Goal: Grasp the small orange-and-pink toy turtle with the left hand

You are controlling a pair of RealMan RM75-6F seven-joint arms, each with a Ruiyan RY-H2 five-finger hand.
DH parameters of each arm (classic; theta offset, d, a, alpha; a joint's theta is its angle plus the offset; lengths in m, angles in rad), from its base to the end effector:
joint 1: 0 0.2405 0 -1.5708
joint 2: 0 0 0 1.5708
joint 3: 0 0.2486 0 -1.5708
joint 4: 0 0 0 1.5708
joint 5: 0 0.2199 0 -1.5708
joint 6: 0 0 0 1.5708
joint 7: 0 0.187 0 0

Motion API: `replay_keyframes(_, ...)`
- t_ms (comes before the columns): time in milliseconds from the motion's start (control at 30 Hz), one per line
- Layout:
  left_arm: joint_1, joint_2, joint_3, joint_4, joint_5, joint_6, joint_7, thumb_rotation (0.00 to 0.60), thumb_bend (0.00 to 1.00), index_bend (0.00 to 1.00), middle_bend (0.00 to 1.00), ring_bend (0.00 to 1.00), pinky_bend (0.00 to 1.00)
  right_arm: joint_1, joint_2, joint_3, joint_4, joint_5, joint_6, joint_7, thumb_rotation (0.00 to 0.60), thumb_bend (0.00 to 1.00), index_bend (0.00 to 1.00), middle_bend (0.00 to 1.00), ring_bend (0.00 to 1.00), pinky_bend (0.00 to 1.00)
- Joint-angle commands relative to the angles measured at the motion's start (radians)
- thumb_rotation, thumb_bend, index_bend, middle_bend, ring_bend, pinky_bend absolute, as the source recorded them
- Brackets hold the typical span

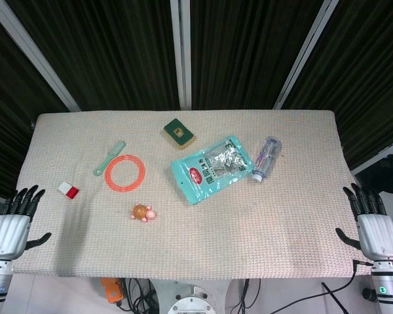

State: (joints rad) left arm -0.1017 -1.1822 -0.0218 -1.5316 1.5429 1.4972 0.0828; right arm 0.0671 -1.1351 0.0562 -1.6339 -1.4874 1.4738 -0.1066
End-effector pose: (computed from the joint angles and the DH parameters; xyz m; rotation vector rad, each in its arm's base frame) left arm -0.3090 0.2240 0.1281 -1.4674 -0.8080 -0.8554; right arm -0.3079 -0.2197 0.1392 1.3931 -0.8727 0.8342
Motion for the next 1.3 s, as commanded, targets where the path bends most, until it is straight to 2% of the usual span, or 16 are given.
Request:
replay_keyframes(33,-0.002,-0.001,-0.001,0.006,0.012,0.009,-0.007,0.6,0.1,0.07,0.04,0.0,0.0,-0.001,-0.001,-0.001,0.001,-0.001,0.001,0.002,0.6,0.12,0.0,0.0,0.0,0.0)
replay_keyframes(433,-0.03,0.023,-0.001,-0.039,0.035,-0.019,-0.008,0.6,0.1,0.08,0.04,0.0,0.0,-0.007,0.003,0.003,0.009,0.004,0.01,0.014,0.6,0.12,0.0,0.0,0.0,0.0)
replay_keyframes(667,-0.114,0.029,-0.007,-0.097,0.087,-0.11,0.022,0.6,0.1,0.1,0.07,0.0,0.0,-0.011,0.003,0.008,0.01,0.015,0.013,0.017,0.6,0.12,0.0,0.0,0.0,0.0)
replay_keyframes(933,-0.27,-0.08,-0.044,-0.096,0.107,-0.28,0.022,0.6,0.1,0.13,0.09,0.0,0.0,-0.018,0.007,0.004,0.023,0.022,0.011,0.022,0.6,0.12,0.0,0.0,0.0,0.0)
replay_keyframes(1100,-0.342,-0.167,-0.054,-0.051,0.047,-0.397,0.005,0.6,0.1,0.16,0.1,0.0,0.0,-0.017,0.006,0.005,0.04,0.028,0.003,0.042,0.6,0.13,0.0,0.0,0.0,0.0)
replay_keyframes(1300,-0.391,-0.239,-0.056,0.006,-0.048,-0.506,0.058,0.6,0.1,0.16,0.1,0.0,0.01,-0.019,0.004,0.009,0.071,0.042,-0.004,0.074,0.6,0.13,0.0,0.0,0.0,0.0)
